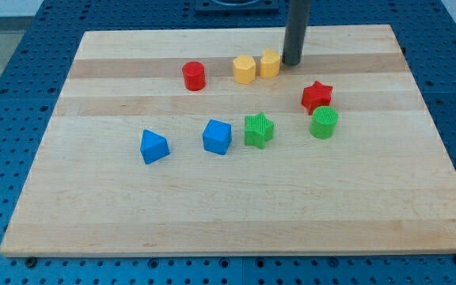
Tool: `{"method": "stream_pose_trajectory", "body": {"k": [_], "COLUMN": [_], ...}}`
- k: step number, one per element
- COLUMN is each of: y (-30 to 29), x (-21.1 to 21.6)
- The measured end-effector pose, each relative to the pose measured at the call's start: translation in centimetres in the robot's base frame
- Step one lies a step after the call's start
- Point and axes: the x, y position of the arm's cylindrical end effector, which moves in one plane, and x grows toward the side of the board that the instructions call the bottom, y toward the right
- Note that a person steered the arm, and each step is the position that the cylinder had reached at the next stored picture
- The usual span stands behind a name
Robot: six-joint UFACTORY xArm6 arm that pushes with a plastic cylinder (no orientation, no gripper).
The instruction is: Push the red star into the yellow blocks
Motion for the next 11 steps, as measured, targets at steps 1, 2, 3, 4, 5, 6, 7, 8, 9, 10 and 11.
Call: {"method": "stream_pose_trajectory", "body": {"k": [1, 2, 3, 4, 5, 6, 7, 8, 9, 10, 11], "y": [-4.0, -8.1, -9.1, -4.7, 1.4, 7.2, 10.8, 10.7, 7.6, 3.5, -1.2], "x": [0.8, 1.4, 1.5, 1.5, 1.7, 2.8, 5.4, 8.7, 9.7, 9.7, 9.8]}}
